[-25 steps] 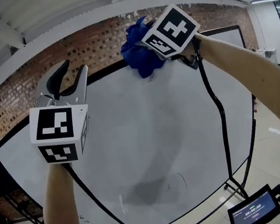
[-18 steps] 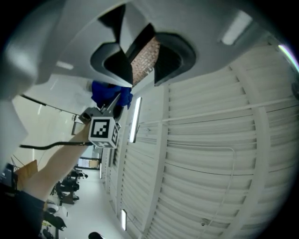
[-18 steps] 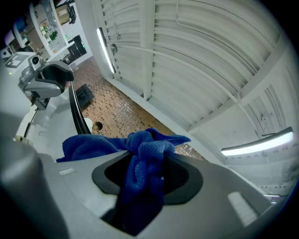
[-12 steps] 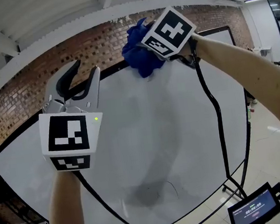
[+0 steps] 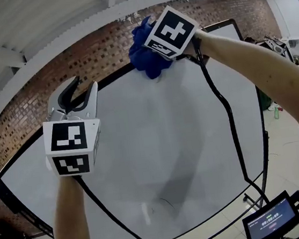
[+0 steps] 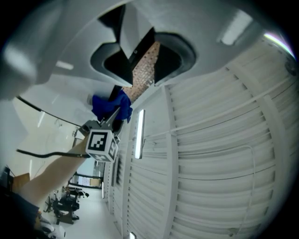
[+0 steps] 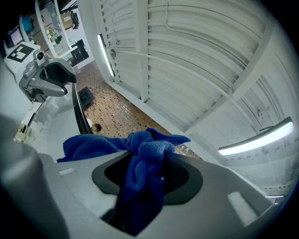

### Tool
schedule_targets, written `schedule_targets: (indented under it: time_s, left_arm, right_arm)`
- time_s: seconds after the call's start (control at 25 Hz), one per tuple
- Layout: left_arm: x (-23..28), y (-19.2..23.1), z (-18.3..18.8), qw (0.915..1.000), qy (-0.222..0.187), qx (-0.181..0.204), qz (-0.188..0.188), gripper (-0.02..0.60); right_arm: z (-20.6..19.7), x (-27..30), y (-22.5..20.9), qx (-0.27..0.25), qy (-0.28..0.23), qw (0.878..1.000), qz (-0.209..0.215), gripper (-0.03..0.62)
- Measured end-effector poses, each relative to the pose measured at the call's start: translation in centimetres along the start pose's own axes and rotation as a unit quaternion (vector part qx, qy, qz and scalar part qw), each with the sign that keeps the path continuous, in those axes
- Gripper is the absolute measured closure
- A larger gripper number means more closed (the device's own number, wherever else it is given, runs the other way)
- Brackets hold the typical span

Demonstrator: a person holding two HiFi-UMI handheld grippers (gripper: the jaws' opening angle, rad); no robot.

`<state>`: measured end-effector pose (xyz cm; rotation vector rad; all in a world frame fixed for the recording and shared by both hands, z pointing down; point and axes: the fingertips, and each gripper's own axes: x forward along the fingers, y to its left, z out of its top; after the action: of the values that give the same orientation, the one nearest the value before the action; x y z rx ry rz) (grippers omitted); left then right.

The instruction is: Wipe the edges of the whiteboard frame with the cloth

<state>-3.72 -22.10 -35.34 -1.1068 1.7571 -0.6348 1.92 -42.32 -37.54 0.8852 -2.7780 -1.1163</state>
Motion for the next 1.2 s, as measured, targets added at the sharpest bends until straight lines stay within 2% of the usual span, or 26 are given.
schedule_targets:
  time_s: [0.2,0.36,0.44,0.64,0.72,0.84,0.96,1.08,1.2]
  left_arm:
    - [-1.5,-0.1,-1.1,0.9996,0.022,0.008,0.014,0.437]
    - [0.8,-5.5,0.9,0.9989,0.038,0.025,0.01,0.436]
    - [1.4,-6.3,0.9,0.9988,0.042,0.027,0.005,0.436]
    - [-0.7,-1.3,-3.4,0.9996,0.025,0.014,-0.003,0.436]
    - [-0.8,-0.5,-3.9,0.9999,0.012,0.007,-0.003,0.436]
    - [0.3,-2.1,-1.9,0.9998,-0.015,0.001,-0.009,0.436]
    - [3.0,-6.7,2.4,0.9992,-0.031,0.02,-0.012,0.436]
    - [7.2,-13.1,7.0,0.9992,-0.026,0.031,-0.006,0.436]
    - [10.2,-17.1,9.2,0.9988,-0.011,0.045,-0.013,0.436]
  right_arm:
    - [0.6,0.4,0.7,-0.019,-0.001,1.0,0.007,0.407]
    - [-3.6,-1.0,-2.9,-0.017,-0.005,1.0,0.015,0.408]
    - [-4.5,-1.4,-3.7,-0.021,-0.003,1.0,0.009,0.408]
    - [-0.6,0.5,0.0,-0.043,0.023,0.999,-0.016,0.408]
    - [-0.7,1.1,0.2,-0.043,0.034,0.998,-0.023,0.408]
    - [-2.8,0.2,-2.4,-0.041,0.048,0.997,-0.04,0.408]
    - [-6.8,-2.0,-7.3,-0.037,0.046,0.997,-0.053,0.408]
    - [-12.3,-3.3,-12.6,-0.038,0.029,0.998,-0.05,0.408]
    - [-16.4,-3.5,-15.1,-0.039,0.025,0.998,-0.042,0.408]
